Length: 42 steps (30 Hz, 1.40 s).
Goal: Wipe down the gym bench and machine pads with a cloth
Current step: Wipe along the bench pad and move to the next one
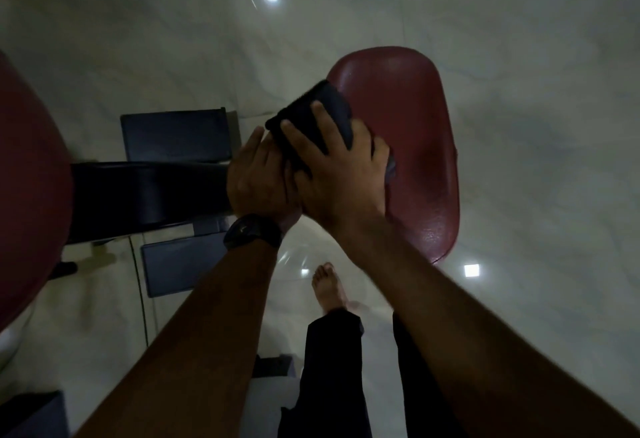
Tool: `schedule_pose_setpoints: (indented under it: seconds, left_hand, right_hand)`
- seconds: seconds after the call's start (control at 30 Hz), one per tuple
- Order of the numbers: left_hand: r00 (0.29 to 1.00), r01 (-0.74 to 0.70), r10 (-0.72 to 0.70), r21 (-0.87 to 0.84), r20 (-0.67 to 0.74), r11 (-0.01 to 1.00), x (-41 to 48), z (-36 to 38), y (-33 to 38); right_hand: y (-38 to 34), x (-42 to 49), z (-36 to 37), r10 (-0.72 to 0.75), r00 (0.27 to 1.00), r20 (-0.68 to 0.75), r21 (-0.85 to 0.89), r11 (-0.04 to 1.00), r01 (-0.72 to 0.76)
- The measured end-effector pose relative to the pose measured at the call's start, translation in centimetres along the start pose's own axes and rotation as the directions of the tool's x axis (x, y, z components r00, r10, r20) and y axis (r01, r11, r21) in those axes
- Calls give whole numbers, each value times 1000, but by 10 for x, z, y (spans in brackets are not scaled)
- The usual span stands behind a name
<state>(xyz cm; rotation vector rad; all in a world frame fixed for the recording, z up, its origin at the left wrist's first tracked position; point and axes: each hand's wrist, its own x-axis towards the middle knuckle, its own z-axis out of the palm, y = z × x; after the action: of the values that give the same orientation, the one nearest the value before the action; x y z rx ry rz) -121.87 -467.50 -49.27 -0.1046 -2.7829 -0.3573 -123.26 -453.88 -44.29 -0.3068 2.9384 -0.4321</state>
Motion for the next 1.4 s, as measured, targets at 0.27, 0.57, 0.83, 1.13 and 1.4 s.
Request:
schedule_pose_setpoints:
  seconds: [0.27,0.57,0.83,1.13,1.4]
  left_hand:
    - [999,34,-34,-7,37,999,-1,-4,4]
    - [999,9,-10,3,34,1000,0,-5,5]
    - [997,39,-38,-18,64,999,2,-8,6]
    - [917,221,-192,-42,349,974,10,-27,22]
    - [526,835,-482,-317,701,450,48,-117,92]
  right_hand:
    - [40,7,-10,401,912,-92,-31,914,-405]
    - [32,52,-18,-83,993,81,-35,996,86]
    - [64,22,-15,512,848,-138,-29,854,-520]
    - [-15,-72,-7,390,921,3,124,914,-387]
    - [0,-62,-95,423,898,-125,434,837,-333]
